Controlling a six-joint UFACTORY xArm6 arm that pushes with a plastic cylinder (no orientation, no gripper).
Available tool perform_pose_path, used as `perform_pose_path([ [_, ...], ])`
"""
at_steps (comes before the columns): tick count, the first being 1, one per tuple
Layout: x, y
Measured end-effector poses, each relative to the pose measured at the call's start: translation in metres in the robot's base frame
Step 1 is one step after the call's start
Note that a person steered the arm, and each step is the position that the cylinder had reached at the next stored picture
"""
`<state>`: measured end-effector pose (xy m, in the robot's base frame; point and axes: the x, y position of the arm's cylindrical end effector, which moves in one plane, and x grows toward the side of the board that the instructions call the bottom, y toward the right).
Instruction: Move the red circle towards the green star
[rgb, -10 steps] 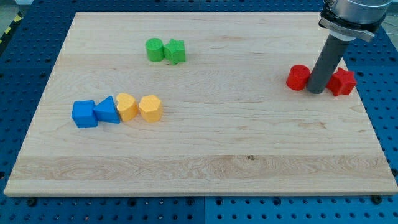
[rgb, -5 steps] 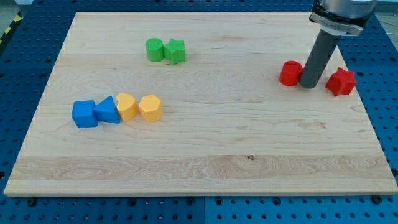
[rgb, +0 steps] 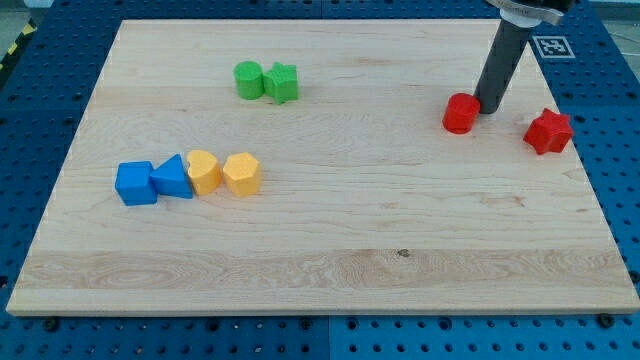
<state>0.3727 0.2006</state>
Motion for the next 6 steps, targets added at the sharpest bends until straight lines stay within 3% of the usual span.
perform_pose_path([
  [6,0.024,-0.005],
])
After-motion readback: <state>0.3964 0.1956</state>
